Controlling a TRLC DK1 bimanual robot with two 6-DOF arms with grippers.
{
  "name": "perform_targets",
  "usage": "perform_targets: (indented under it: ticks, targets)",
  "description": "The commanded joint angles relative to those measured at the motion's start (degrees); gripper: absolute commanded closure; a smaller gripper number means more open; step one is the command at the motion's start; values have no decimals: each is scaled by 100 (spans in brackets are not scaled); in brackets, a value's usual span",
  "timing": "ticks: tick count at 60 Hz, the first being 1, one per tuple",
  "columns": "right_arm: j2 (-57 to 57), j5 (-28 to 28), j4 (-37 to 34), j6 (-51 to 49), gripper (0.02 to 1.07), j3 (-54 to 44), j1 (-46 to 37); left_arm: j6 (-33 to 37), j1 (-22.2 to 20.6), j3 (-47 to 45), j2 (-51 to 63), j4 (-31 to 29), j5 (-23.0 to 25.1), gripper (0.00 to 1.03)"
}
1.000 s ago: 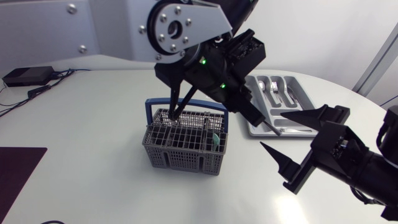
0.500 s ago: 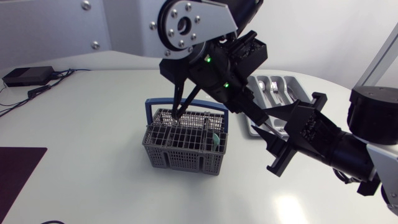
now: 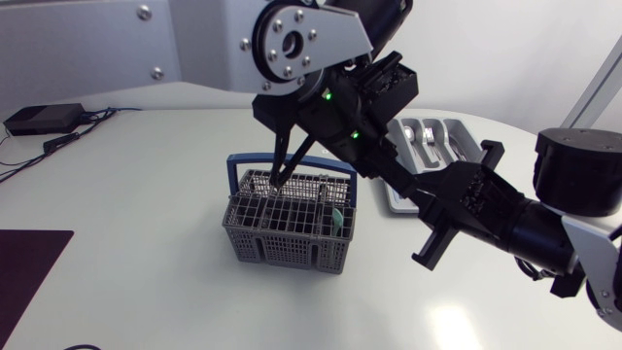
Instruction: Unload the cutlery basket into the drawer organizer.
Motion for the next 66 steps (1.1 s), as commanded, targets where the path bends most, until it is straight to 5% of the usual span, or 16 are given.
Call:
perform_targets:
  ticks: [1, 11, 17, 21, 28, 43, 56, 66]
  targets:
    - [55, 102, 57, -71, 102, 97, 67, -143, 31, 184, 148, -62, 42, 96]
    - [19, 129, -5, -71, 102, 62, 93, -205, 49, 246, 148, -62, 51, 93]
    - [-25, 120, -101, -71, 102, 70, 93, -222, 93, 316, 112, -62, 51, 64]
    - [-104, 32, -242, -53, 102, 79, 93, -231, 154, 378, 60, -62, 51, 36]
    - [-244, -188, -479, -62, 102, 88, -74, -231, 321, 422, -125, -18, 60, 9]
    - [-227, -1647, -1015, -352, 102, 246, -1524, 191, 919, 307, -626, 175, 68, 6]
    - [1013, -3308, -1947, -1512, 102, 1020, -3220, 2019, 989, -809, -1276, 571, 297, 9]
    - [2322, -3528, -2659, -2699, 102, 1776, -3818, 3478, 708, -2171, -1900, 1327, 279, 9]
